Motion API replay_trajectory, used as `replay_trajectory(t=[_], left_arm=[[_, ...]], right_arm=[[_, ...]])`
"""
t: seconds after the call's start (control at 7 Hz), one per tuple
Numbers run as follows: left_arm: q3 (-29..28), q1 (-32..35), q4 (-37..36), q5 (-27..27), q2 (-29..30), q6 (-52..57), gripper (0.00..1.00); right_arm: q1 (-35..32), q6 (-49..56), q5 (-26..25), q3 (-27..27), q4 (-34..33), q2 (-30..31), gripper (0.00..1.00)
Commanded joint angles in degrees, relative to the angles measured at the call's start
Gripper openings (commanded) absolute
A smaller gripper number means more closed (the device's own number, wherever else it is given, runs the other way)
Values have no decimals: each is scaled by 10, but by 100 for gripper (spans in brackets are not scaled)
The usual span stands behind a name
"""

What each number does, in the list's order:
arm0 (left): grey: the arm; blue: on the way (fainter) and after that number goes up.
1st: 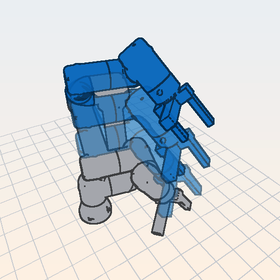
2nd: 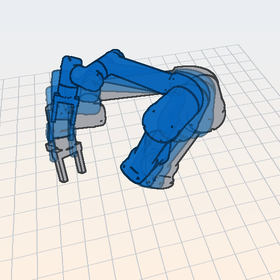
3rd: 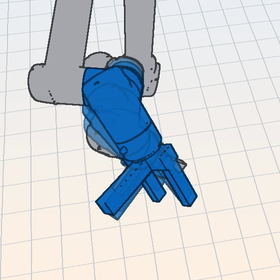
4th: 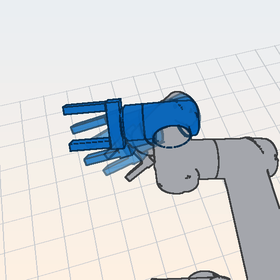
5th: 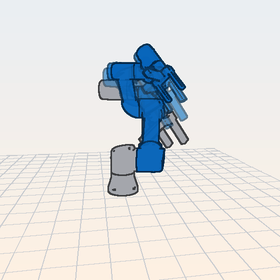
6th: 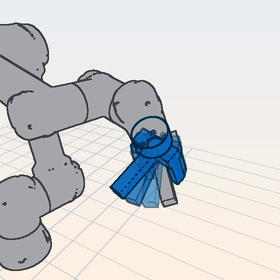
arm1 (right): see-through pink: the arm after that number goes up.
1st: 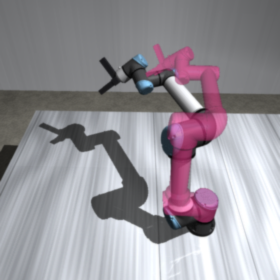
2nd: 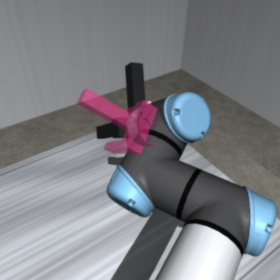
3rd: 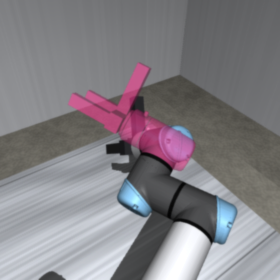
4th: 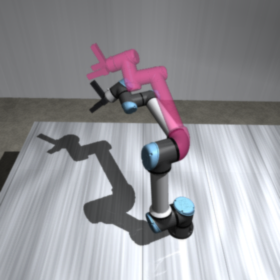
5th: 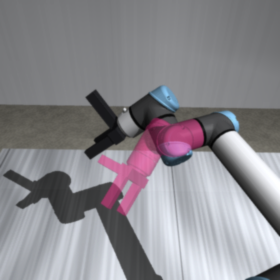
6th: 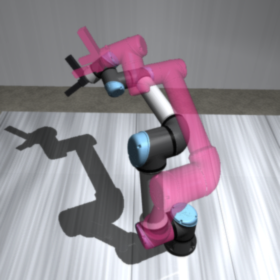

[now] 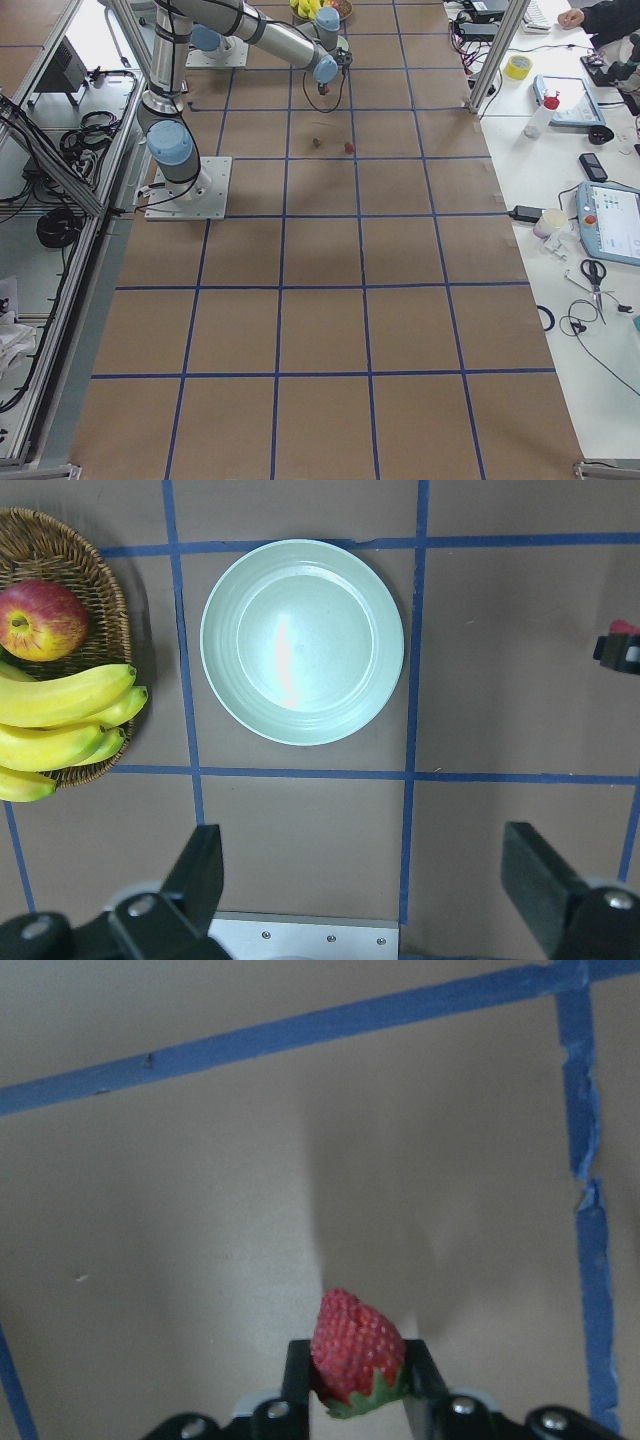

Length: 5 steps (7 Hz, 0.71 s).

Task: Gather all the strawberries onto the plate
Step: 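Carry the strawberry toward the plate with the right gripper and release it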

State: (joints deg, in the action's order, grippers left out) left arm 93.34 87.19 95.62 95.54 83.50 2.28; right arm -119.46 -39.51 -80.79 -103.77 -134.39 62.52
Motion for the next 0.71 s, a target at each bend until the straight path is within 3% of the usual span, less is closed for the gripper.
replay_trajectory(t=[0.0,0.43,0.57], left_arm=[[0,0,0,0,0,0,100],[1,0,0,0,0,-1,100],[0,0,0,0,0,0,100]], right_arm=[[-5,-5,-12,-3,10,0,99],[38,15,-16,-2,64,61,100],[79,57,-23,-3,123,93,100]])
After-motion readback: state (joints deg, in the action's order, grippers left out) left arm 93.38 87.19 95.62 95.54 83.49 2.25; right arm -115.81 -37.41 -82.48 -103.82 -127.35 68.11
